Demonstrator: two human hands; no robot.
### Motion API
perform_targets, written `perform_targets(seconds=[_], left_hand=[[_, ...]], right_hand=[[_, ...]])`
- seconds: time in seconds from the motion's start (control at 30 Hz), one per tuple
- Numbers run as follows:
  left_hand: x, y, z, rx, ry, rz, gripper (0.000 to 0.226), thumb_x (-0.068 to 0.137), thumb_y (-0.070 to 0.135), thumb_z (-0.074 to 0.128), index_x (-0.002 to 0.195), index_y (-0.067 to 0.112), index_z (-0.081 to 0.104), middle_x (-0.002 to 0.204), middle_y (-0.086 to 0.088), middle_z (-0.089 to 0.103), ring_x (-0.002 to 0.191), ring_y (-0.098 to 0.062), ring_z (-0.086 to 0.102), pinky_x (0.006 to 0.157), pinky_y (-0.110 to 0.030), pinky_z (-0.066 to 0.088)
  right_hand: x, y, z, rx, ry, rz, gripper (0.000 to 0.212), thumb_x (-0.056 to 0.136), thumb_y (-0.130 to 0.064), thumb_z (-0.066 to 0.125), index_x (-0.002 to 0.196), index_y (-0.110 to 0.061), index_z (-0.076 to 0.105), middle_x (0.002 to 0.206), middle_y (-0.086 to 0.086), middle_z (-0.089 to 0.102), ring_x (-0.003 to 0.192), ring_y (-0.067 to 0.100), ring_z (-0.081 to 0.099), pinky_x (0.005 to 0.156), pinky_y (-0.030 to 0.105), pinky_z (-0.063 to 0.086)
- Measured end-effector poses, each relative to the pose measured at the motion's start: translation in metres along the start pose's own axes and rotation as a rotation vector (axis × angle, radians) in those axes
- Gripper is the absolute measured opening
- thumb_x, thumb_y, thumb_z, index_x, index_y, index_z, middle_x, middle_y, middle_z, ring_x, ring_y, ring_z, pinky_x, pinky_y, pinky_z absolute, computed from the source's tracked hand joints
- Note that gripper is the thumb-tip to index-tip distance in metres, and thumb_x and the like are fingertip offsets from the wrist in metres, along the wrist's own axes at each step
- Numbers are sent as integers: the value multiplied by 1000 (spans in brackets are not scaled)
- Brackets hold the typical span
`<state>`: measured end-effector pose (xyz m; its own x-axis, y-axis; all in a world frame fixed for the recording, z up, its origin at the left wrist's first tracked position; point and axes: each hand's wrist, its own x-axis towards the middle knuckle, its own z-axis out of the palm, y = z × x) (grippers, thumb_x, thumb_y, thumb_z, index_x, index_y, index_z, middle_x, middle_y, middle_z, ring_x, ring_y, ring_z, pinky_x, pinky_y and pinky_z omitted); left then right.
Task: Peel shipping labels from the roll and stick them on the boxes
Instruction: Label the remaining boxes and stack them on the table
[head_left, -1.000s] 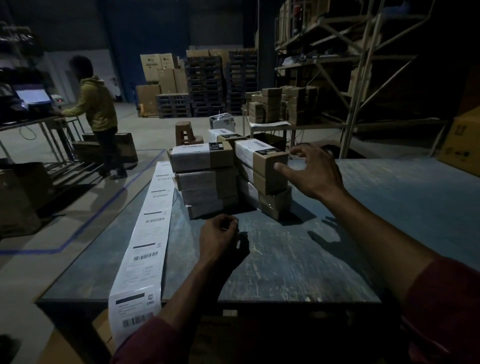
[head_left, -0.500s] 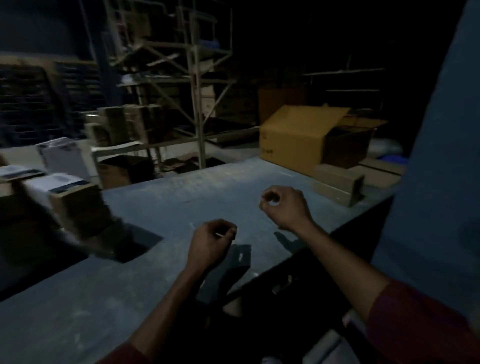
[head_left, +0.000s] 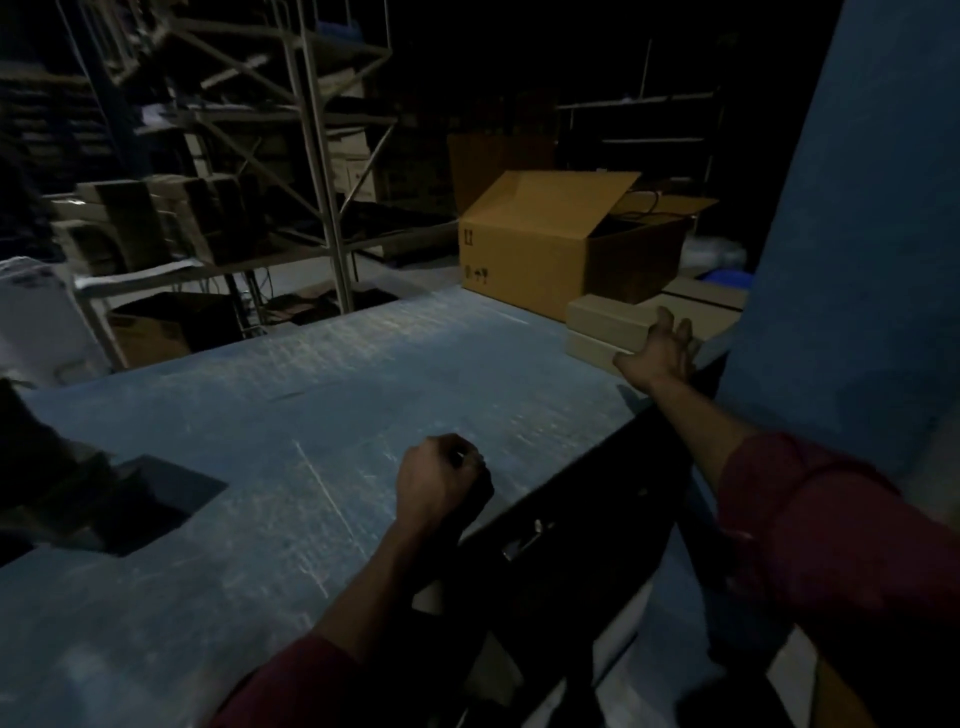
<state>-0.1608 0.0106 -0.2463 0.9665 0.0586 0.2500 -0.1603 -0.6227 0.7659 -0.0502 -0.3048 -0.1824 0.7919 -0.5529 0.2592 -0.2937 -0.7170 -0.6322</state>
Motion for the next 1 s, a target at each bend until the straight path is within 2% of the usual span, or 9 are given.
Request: perform_targets(seconds=[0.13, 0.27, 0.53, 0.67, 0.77, 0.83, 0.9, 0.93, 1.0], left_hand=[[-1, 1, 3, -62, 17, -28, 13, 80, 32, 70, 73, 22, 74, 60, 7, 72, 56, -8, 72, 59, -37, 61], [1, 3, 5, -115, 26, -87, 14, 83, 29, 69, 73, 19, 73, 58, 6, 72, 53, -8, 71, 58, -37, 62], [3, 3, 9, -206, 27, -125, 18, 84, 26, 66, 72, 15, 73, 58, 2, 73, 52, -14, 73, 58, -41, 63], [3, 0, 7, -310, 30, -117, 17, 81, 27, 64, 74, 15, 73, 62, -4, 73, 55, -20, 74, 58, -47, 64], [-1, -4, 4, -334, 89, -66, 7, 86, 21, 70, 87, 19, 76, 71, 1, 75, 60, -15, 74, 57, -38, 61], [-8, -2, -2, -450, 117, -65, 32, 87, 13, 77, 115, 25, 72, 94, 6, 72, 69, -15, 73, 52, -35, 58], [-15, -2, -18, -570, 140, -69, 64, 84, 10, 84, 138, 33, 58, 120, 9, 59, 89, -13, 67, 55, -23, 56], [-17, -4, -31, -558, 158, -36, 78, 82, 13, 87, 146, 36, 50, 130, 9, 52, 100, -13, 62, 62, -17, 56], [-20, -17, -63, -415, 185, 90, 103, 79, 19, 92, 160, 36, 30, 143, 7, 38, 119, -14, 52, 76, -13, 52]], right_hand=[[25, 4, 16, 178, 14, 122, 117, 80, -31, 83, 164, -24, 2, 170, 13, 12, 150, 44, 19, 119, 59, 28], [45, 8, 19, 342, 27, 206, 122, 80, -28, 85, 163, -37, -3, 156, 22, 25, 137, 46, 37, 110, 56, 44], [44, 6, 16, 305, 27, 101, 85, 80, -28, 88, 152, -20, 44, 150, 18, 46, 136, 39, 48, 110, 41, 44], [12, -10, 8, 339, 56, 20, 79, 78, -33, 86, 148, -26, 52, 144, 15, 51, 131, 37, 53, 110, 42, 46], [-23, -28, 0, 476, 0, -16, 74, 77, -33, 88, 144, -27, 56, 142, 7, 59, 126, 27, 58, 108, 37, 48], [-56, -48, -9, 664, -103, 9, 54, 80, -30, 88, 129, -25, 65, 132, 3, 66, 114, 21, 63, 102, 37, 53], [-95, -69, -15, 838, -281, 54, 25, 85, -33, 84, 104, -25, 70, 118, 1, 70, 109, 23, 66, 91, 43, 61], [-114, -78, -16, 897, -375, 75, 21, 87, -36, 82, 99, -24, 70, 116, 1, 69, 110, 25, 66, 84, 45, 63], [-152, -93, -15, 954, -531, 124, 30, 86, -45, 80, 105, -23, 72, 127, 3, 63, 113, 31, 63, 69, 43, 63]])
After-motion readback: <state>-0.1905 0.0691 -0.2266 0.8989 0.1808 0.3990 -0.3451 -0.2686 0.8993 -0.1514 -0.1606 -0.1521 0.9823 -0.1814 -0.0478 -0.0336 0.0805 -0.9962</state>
